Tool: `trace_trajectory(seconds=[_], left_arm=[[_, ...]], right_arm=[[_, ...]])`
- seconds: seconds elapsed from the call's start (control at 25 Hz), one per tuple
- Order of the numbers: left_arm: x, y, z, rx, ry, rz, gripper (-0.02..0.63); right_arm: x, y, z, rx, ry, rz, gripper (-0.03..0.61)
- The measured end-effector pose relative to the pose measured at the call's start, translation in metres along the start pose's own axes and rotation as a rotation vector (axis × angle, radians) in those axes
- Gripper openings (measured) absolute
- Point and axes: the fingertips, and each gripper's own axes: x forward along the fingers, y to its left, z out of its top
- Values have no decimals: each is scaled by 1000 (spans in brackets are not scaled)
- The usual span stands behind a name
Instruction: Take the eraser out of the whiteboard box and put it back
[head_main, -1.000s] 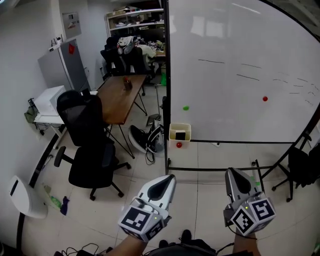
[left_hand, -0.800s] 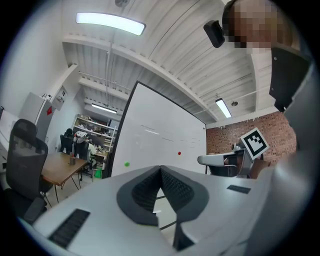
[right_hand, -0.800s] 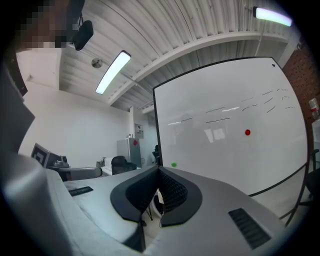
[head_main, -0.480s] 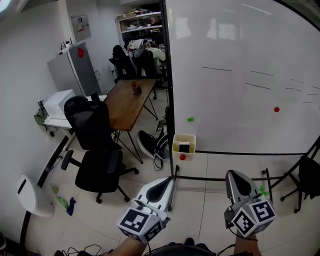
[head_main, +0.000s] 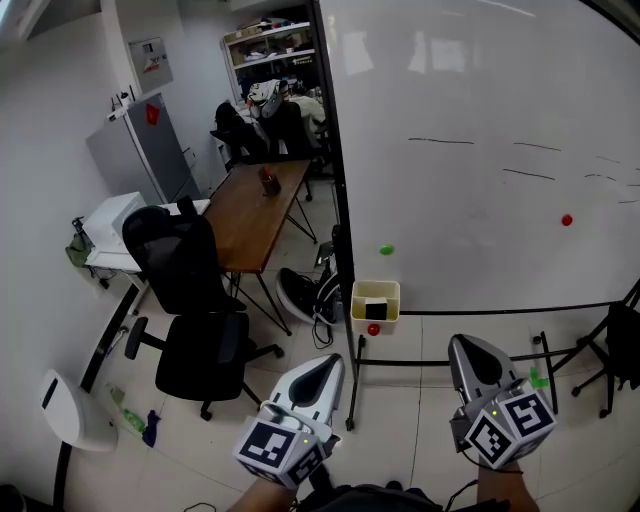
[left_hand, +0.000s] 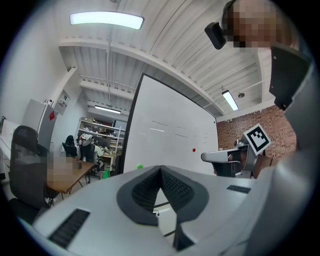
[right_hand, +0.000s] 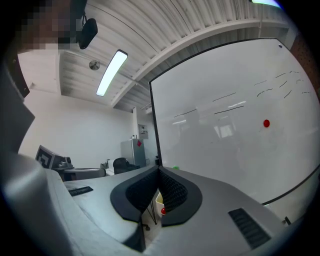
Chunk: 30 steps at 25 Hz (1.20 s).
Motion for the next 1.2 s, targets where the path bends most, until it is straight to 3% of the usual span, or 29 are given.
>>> trace_trajectory(seconds=[0.32,0.6,0.88,1.2], left_arm=[[-6,116,23,19,-28,-61,28],[6,177,25,-1,-20,-147,28],[49,194,16,-28,0,-145,28],[102,184,19,-11,3,-65,28]], right_arm=[[88,53,-5,-3,-24,-87,12],[144,82,-12,-17,-20,-149,12],[176,61,-15,-19,-3,-135,12],[198,19,-6,-21,1,-35,12]])
